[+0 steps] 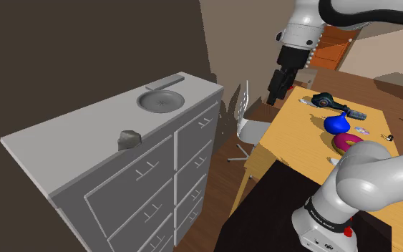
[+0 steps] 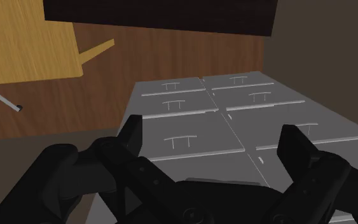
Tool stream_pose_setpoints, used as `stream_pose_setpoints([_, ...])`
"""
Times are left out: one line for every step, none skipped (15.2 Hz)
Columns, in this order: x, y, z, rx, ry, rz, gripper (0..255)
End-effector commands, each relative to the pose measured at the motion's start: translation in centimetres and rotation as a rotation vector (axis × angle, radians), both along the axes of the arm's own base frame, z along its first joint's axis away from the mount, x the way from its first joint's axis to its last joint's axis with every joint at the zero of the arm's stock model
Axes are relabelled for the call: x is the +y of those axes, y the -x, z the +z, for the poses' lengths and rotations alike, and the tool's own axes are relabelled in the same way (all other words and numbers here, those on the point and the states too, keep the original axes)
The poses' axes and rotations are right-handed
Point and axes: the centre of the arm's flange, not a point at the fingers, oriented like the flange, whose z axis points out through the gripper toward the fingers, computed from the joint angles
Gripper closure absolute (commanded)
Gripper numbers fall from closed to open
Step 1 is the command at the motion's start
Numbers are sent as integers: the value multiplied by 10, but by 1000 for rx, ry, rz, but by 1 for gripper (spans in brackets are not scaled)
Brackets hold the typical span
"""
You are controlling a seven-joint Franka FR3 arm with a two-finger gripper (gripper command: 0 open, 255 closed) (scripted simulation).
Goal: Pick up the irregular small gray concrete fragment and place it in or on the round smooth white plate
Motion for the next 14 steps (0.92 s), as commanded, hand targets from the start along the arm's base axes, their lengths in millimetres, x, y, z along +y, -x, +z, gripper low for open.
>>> stream_pose_setpoints([0,0,0,0,0,0,0])
stream_pose_setpoints([13,-2,-1,-6,3,-11,0])
stream_pose_setpoints([26,-5,-2,-12,7,-22,0])
stream_pose_setpoints([40,-7,-3,-18,10,-34,0])
stream_pose_setpoints([53,-10,-4,-24,14,-45,0])
stream_pose_setpoints([66,-12,-5,-30,17,-56,0])
stream_pose_setpoints([79,-15,-6,-37,21,-67,0])
stream_pose_setpoints([92,-18,-7,-43,24,-78,0])
stream_pose_setpoints([105,-22,-8,-49,28,-89,0])
stream_pose_setpoints([118,-25,-9,-55,31,-101,0])
stream_pose_setpoints([131,-29,-10,-61,35,-112,0])
stream_pose_setpoints([144,-32,-11,-67,38,-123,0])
stream_pose_setpoints([157,-36,-13,-73,41,-134,0])
stream_pose_setpoints([169,-40,-14,-79,45,-145,0])
